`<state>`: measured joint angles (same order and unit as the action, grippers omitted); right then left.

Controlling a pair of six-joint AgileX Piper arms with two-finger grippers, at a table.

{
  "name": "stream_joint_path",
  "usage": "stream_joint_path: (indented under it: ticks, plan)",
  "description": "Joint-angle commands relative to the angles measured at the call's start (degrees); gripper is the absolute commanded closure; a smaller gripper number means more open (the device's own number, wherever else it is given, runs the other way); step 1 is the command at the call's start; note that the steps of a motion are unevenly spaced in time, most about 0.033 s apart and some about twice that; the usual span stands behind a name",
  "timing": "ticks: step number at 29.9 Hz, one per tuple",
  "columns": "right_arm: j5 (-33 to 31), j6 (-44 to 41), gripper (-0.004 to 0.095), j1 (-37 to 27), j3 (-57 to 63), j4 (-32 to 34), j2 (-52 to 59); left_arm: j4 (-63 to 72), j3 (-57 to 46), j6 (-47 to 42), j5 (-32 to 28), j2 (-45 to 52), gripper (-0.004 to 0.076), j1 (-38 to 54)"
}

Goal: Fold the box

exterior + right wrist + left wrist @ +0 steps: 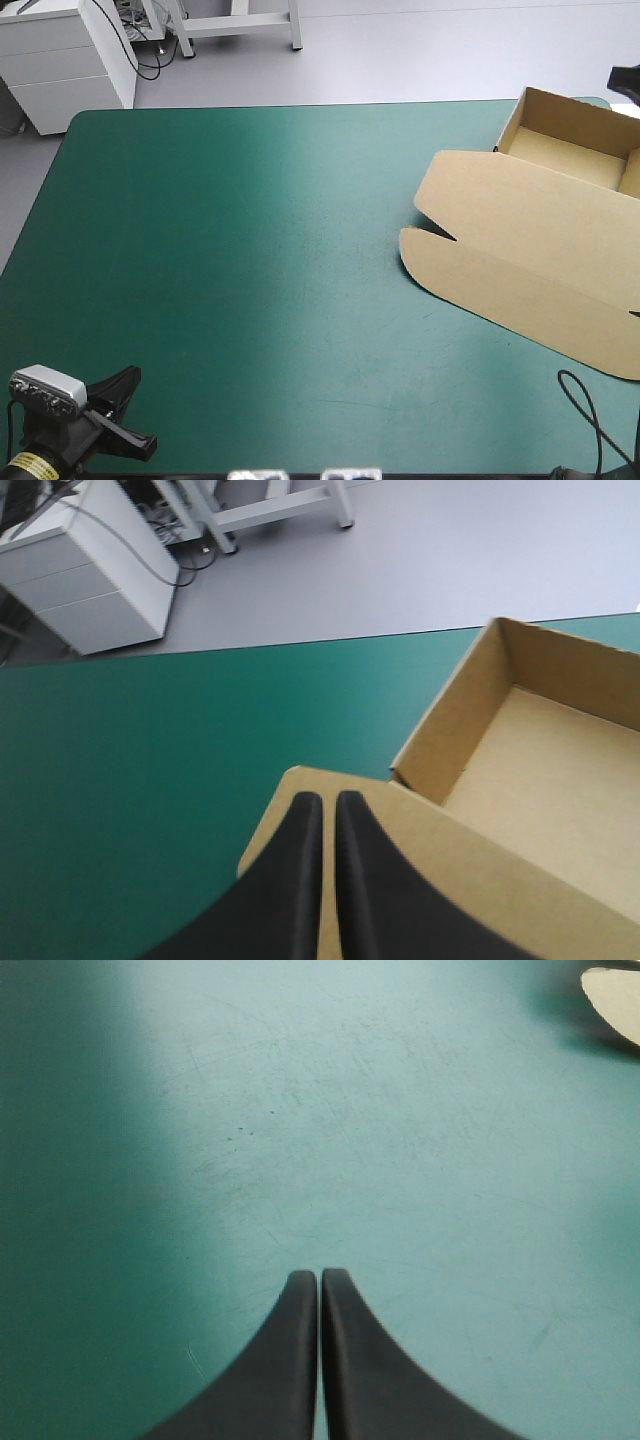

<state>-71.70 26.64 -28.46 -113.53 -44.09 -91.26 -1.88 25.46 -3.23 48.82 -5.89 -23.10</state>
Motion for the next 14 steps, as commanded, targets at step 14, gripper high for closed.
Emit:
stream_joint_path:
  ticks: [14]
  plan:
    - [21.44,20.22,0.0921,-0.27,50.67,-7.46,41.47,-0.01,1.37,-0.09,-4.22,-0.81,0.0731,-0.16]
